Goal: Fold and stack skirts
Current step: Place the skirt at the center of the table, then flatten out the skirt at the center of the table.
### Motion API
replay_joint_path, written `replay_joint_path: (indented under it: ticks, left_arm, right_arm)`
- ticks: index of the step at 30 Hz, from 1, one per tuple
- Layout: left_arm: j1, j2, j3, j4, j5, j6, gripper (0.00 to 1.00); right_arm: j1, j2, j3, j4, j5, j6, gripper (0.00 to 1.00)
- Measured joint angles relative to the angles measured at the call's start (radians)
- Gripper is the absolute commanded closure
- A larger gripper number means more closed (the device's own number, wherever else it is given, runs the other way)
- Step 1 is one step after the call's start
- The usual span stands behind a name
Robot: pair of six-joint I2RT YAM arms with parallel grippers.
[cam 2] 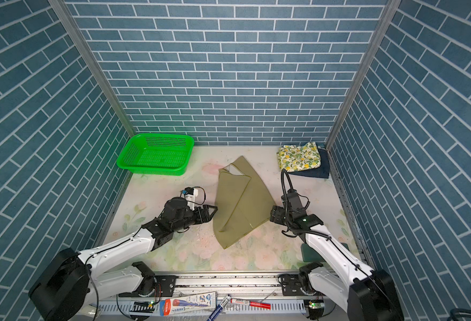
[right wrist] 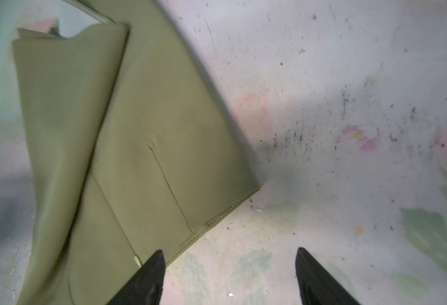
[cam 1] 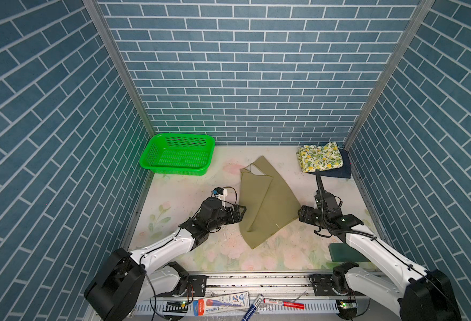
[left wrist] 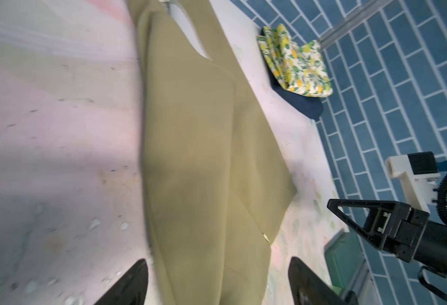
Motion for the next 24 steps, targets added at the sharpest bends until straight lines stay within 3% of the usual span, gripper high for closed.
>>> replay_joint_path:
  ticks: [5, 10, 14, 16, 18, 19, 24]
  left_arm:
    - [-0.01, -0.03, 0.027, -0.226, -0.089, 0.026, 0.16]
    - [-0.076, -0.031, 0.031, -0.361, -0.149, 0.031, 0.16]
    - [-0.116, -0.019, 0.031, -0.393, -0.167, 0.023, 0.16]
    - [-0.121, -0.006, 0.031, -0.393, -0.168, 0.016, 0.16]
    - [-0.123, 0.006, 0.031, -0.393, -0.167, 0.005, 0.16]
    - [-0.123, 0.01, 0.031, -0.393, -0.167, 0.001, 0.16]
    - [-0.124, 0.014, 0.031, -0.401, -0.146, -0.059, 0.16]
  right_arm:
    - [-0.041, 0.167, 0.014, 0.063, -0.048, -0.013, 0.28]
    - [-0.093, 0.299, 0.069, 0.118, -0.088, -0.056, 0.37]
    - [-0.106, 0.379, 0.102, 0.165, -0.114, -0.098, 0.52]
    - [-0.106, 0.403, 0.102, 0.187, -0.127, -0.119, 0.65]
    - [-0.106, 0.417, 0.105, 0.209, -0.142, -0.138, 0.93]
    - [-0.106, 0.422, 0.105, 0.213, -0.149, -0.137, 1.0]
    - [-0.102, 0.373, 0.075, 0.237, -0.153, -0.115, 1.0]
